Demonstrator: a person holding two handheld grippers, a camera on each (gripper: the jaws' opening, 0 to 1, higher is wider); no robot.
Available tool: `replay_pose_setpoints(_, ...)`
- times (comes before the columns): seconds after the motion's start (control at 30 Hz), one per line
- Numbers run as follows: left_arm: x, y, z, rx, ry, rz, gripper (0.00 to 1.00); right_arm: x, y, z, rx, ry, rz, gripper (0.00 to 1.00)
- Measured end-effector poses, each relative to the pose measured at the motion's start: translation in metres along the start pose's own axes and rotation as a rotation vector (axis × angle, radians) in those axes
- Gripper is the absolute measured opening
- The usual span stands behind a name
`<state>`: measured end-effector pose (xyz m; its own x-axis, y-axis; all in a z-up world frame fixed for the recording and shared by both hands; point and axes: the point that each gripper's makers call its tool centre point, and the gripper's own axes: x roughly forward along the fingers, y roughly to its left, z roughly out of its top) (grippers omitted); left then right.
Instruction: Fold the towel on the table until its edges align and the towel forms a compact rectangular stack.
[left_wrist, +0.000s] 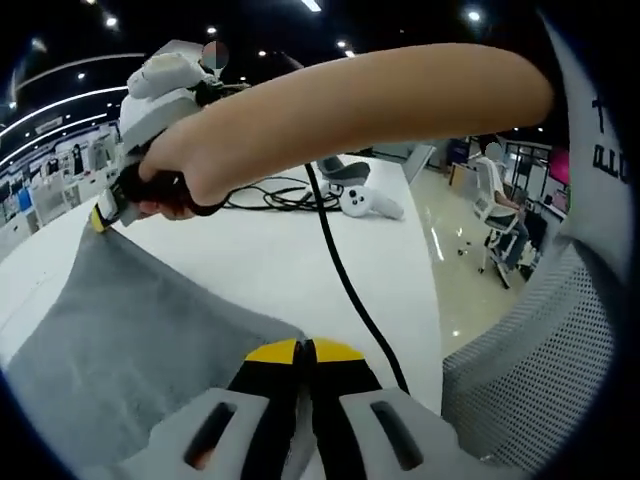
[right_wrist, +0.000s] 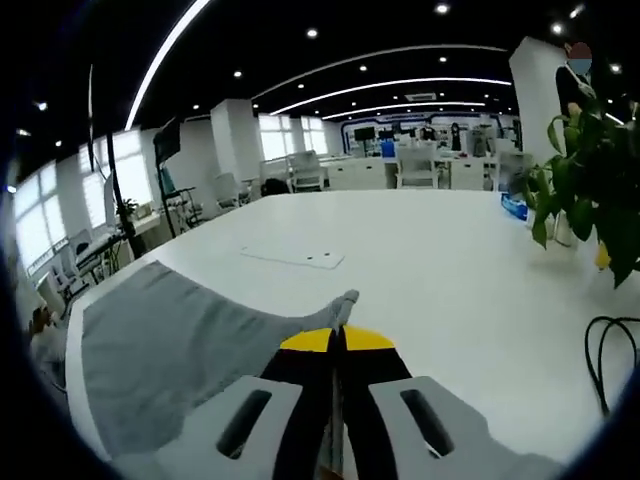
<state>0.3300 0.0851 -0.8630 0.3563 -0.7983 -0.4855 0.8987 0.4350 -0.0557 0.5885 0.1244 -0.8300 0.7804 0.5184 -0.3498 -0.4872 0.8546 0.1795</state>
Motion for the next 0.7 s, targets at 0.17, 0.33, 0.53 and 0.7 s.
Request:
replay_pose_setpoints(0.17, -0.014, 0.005, 0.009, 0.016, -0.015, 0.023, 0.03, -0.003, 0.005, 0.007, 0.051, -0.02, 0.015, 0.0)
replay_pose_setpoints(0.33, -0.028, 0.012, 0.013, 0.077, 0.005, 0.062, 0.03, -0.004, 0.014, 0.014, 0.15, -0.038, 0.058, 0.0)
replay_pose_setpoints(0.53, -0.052, 0.024, 0.02, 0.022, -0.006, 0.122, 0.03, -0.01, 0.031, 0.028, 0.134, -0.048, 0.076, 0.0)
replay_pose_setpoints(0.7, -0.075, 0.031, 0.021, -0.003, -0.011, 0.168, 0.03, -0.013, 0.038, 0.032, 0.138, -0.035, 0.069, 0.0)
